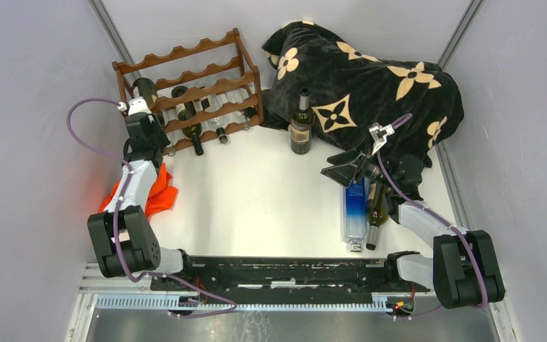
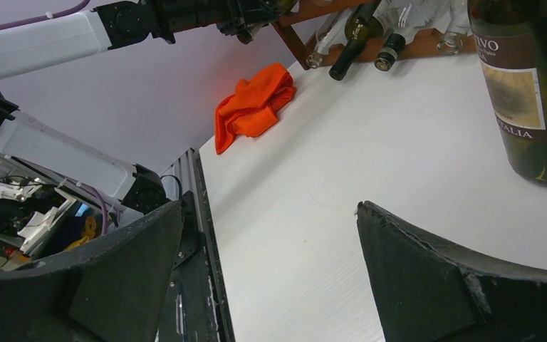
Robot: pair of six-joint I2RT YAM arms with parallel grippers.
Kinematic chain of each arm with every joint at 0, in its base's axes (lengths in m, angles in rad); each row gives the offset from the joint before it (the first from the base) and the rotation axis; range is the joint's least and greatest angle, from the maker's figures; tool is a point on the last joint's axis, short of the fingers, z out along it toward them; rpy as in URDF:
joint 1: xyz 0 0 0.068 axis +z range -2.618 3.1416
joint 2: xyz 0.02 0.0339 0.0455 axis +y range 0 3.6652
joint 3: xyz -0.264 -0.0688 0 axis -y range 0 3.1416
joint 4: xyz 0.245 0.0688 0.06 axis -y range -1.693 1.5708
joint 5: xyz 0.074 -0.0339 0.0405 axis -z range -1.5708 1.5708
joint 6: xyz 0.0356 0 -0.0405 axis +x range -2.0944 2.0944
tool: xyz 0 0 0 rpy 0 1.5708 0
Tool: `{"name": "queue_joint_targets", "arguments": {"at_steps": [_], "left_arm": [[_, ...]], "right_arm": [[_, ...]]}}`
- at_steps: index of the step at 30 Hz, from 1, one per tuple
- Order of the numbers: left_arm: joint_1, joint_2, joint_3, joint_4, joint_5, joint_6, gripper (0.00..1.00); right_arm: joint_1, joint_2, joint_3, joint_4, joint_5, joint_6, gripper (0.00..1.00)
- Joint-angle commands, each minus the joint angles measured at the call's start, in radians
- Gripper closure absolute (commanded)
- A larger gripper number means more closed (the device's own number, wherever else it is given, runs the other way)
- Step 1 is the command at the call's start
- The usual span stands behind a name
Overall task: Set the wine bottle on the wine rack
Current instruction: Place the wine bottle in the wine rack.
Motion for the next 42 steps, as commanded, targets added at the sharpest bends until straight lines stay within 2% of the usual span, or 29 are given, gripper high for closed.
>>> {"name": "queue_joint_targets", "arguments": {"at_steps": [1,17,27,42], "left_arm": [[0.038,-0.046,0.043,0.196,0.017,0.034,0.98],[0.040,0.056,0.106,0.208,0.048,0.017,0.98],[0.039,0.092,0.114,0.243,-0.004,0.000,0.98],[0.038,0.164,0.178,0.224,-0.022,-0.013,0.92]], "right_arm": [[-0.005,-0.011,0.027,0.092,-0.024,0.024,0.02],[-0.007,-0.012,0.024,0.110,-0.027,0.034,0.02],[-0.007,-0.008,0.022,0.112,-0.027,0.030,0.02],[-0.007,-0.008,0.020,0.118,-0.028,0.029,0.02]]}}
